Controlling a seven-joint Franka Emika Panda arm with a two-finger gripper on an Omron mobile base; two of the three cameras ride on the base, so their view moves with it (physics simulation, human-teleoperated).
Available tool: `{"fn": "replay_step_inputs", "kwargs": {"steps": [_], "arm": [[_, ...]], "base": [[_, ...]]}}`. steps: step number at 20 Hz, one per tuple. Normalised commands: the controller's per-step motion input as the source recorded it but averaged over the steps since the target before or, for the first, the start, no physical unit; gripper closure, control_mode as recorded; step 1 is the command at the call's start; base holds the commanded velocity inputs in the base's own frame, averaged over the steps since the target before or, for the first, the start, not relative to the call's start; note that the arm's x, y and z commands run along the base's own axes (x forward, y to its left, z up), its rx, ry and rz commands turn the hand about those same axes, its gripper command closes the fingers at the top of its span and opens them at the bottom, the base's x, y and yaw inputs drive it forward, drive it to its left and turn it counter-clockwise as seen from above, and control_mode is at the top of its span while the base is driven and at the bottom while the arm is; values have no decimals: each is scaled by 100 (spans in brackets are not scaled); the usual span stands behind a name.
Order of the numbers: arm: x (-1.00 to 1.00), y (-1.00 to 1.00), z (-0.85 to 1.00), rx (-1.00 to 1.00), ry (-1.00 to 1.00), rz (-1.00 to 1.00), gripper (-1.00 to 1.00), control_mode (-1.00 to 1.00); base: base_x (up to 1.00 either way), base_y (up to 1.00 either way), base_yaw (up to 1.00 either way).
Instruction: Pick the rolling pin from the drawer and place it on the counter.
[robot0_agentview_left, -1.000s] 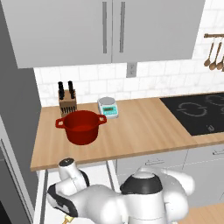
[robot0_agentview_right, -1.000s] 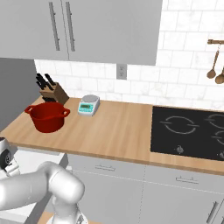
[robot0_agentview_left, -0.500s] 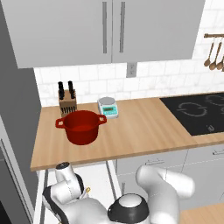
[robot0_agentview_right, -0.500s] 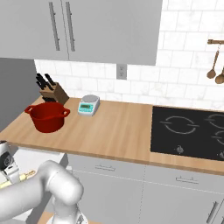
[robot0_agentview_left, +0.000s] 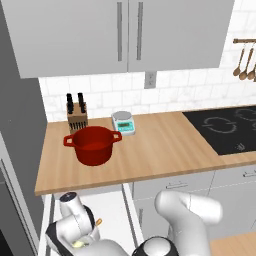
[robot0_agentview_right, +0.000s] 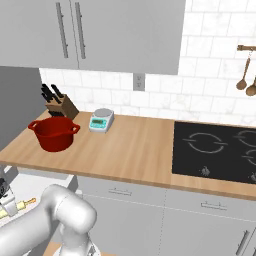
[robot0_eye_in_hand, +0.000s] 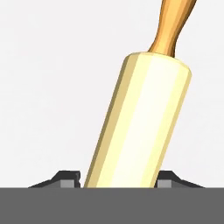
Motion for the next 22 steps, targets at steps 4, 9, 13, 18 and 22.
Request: {"fn": "replay_step_inputs", "kwargs": {"steps": [4,9,13,18,22], "arm": [[-28,-3,55,0,-17,-3,100,-100],[-3,-1,100,0,-9,0,100,-100],[0,-13,100,0,-7,0,100,-100],[0,-71,100,1,-1,-8,100,-100],[12,-100,100,5,0,-16,100,-100]], "base": [[0,0,0],[0,0,0],[0,0,0],[0,0,0],[0,0,0]]}}
